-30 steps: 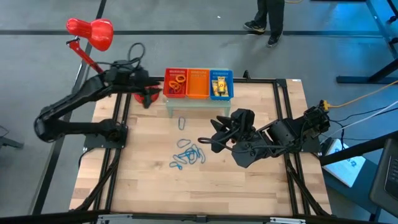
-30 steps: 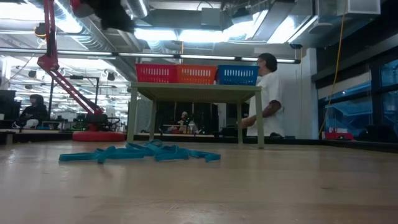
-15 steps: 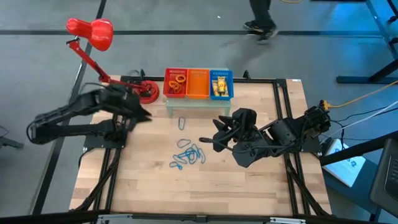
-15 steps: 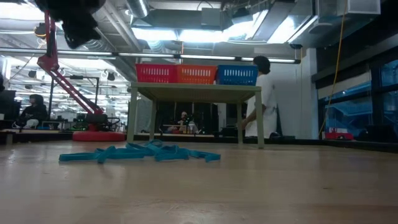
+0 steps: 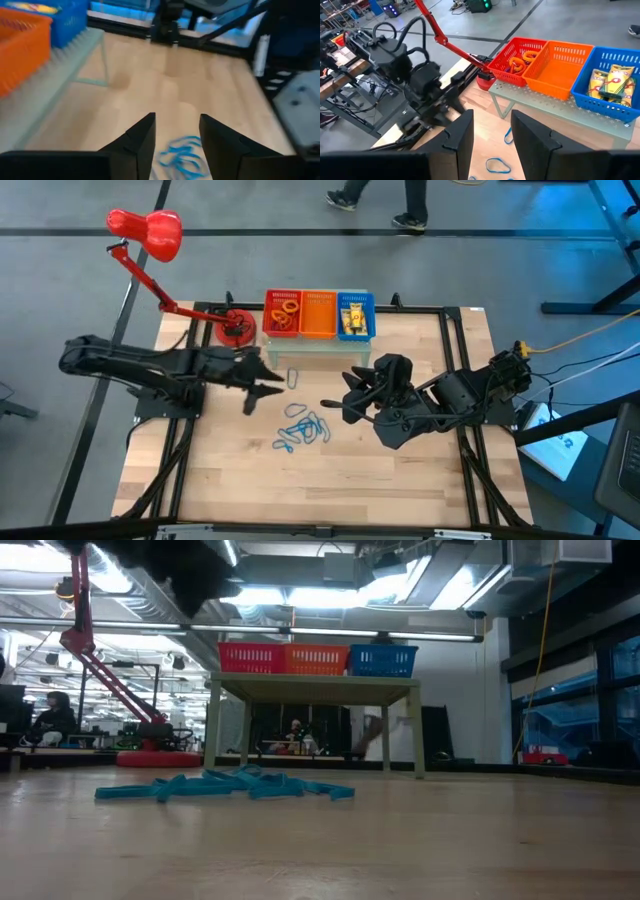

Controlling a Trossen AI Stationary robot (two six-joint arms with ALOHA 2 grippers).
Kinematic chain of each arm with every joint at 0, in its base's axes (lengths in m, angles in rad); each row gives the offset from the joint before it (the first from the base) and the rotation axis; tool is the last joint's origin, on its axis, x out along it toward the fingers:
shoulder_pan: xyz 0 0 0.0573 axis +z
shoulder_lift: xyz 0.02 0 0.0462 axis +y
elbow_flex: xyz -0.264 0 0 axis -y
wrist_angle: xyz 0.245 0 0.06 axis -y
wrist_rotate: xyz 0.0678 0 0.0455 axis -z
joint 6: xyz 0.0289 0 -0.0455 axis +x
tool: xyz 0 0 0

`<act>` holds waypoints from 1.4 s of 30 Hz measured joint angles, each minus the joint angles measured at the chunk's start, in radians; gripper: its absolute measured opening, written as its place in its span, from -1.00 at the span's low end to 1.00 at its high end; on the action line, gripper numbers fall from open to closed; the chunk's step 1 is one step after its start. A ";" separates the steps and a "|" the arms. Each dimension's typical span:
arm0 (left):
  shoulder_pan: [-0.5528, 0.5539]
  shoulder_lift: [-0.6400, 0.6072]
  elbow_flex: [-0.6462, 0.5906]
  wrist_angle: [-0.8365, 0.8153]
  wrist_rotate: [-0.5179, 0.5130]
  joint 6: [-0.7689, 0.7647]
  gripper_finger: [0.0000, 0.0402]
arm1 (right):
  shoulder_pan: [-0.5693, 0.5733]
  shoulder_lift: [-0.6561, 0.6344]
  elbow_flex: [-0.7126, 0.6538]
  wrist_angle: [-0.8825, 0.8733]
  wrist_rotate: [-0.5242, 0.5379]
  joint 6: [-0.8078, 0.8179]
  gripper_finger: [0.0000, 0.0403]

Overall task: Pick & Place Office Desk Supplies
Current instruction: Put the blue rubber band into the orange bin on the shelf

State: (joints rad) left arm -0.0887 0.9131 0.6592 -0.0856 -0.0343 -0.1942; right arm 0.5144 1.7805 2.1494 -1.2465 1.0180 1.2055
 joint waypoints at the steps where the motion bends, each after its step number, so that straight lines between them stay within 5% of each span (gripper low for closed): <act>1: 0.000 0.033 0.030 -0.017 -0.005 0.024 -0.23 | 0.000 0.000 0.000 0.000 -0.003 0.000 -0.35; 10: -0.032 0.335 0.197 -0.370 -0.008 0.205 -0.14 | 0.000 0.000 0.000 0.001 -0.012 -0.001 -0.35; 26: -0.053 0.689 0.198 -0.289 -0.120 0.241 -0.16 | 0.013 0.000 0.000 0.005 -0.016 0.007 -0.35; 42: 0.034 0.769 0.200 -0.218 0.002 0.243 -0.34 | 0.020 0.000 0.000 0.010 -0.015 0.002 -0.35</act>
State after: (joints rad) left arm -0.0546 1.6823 0.8597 -0.3038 -0.0325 0.0486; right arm 0.5346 1.7805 2.1494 -1.2363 1.0028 1.2079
